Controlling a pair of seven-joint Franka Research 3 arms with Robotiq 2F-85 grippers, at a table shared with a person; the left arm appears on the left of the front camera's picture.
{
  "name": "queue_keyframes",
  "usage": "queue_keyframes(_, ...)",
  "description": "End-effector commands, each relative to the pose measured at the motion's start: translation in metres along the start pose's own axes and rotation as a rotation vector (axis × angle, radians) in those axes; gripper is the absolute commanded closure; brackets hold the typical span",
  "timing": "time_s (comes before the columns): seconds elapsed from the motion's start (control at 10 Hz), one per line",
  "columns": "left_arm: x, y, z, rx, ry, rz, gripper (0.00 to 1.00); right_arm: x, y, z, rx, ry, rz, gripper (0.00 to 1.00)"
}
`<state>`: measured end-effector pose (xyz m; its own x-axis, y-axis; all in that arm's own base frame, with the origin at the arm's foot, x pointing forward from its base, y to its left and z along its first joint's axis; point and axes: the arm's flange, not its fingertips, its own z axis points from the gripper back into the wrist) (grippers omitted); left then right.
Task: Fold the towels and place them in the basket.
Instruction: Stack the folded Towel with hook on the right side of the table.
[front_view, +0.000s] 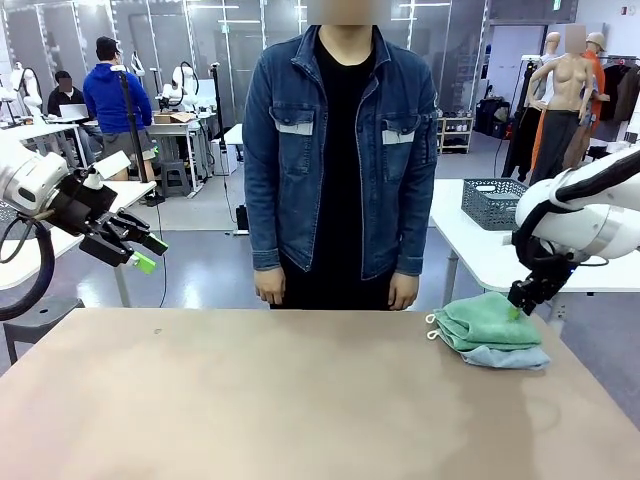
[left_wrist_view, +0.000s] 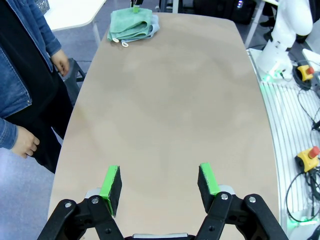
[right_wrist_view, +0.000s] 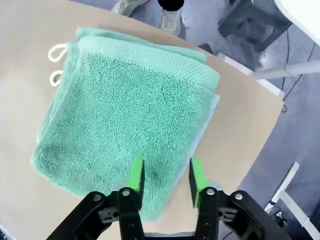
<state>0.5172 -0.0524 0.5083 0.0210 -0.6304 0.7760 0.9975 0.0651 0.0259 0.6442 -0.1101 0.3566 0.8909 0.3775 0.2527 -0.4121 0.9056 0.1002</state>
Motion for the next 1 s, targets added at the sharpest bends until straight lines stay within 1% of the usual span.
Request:
queue_keyframes(0.0, 0.001, -0.001, 0.001, 0.004, 0.004, -0.005, 0.22, -0.004, 0.006, 0.033, -0.020, -0.009, -0.040, 0.31)
queue_keyframes(0.1, 0.001, -0.001, 0.001, 0.004, 0.004, -0.005, 0.22, -0.007, 0.009, 0.055, -0.047, -0.013, -0.055, 0.15)
queue_keyframes(0.2, 0.001, -0.001, 0.001, 0.004, 0.004, -0.005, 0.22, -0.011, 0.013, 0.081, -0.068, -0.012, -0.107, 0.35)
queue_keyframes(0.3, 0.001, -0.001, 0.001, 0.004, 0.004, -0.005, 0.22, -0.019, 0.022, 0.110, -0.053, -0.008, -0.132, 0.19)
queue_keyframes(0.4, 0.001, -0.001, 0.001, 0.004, 0.004, -0.005, 0.22, -0.034, 0.040, 0.147, -0.050, -0.006, -0.169, 0.39)
queue_keyframes(0.5, 0.001, -0.001, 0.001, 0.004, 0.004, -0.005, 0.22, -0.051, 0.061, 0.181, -0.047, -0.014, -0.217, 0.23)
queue_keyframes(0.6, 0.001, -0.001, 0.001, 0.004, 0.004, -0.005, 0.22, -0.068, 0.085, 0.212, -0.009, -0.050, -0.253, 0.43)
queue_keyframes(0.7, 0.001, -0.001, 0.001, 0.004, 0.004, -0.005, 0.22, -0.085, 0.107, 0.238, 0.004, -0.085, -0.291, 0.27)
queue_keyframes(0.8, 0.001, -0.001, 0.001, 0.004, 0.004, -0.005, 0.22, -0.102, 0.130, 0.260, 0.002, -0.124, -0.307, 0.47)
queue_keyframes(0.9, 0.001, -0.001, 0.001, 0.004, 0.004, -0.005, 0.22, -0.114, 0.146, 0.276, 0.014, -0.154, -0.309, 0.31)
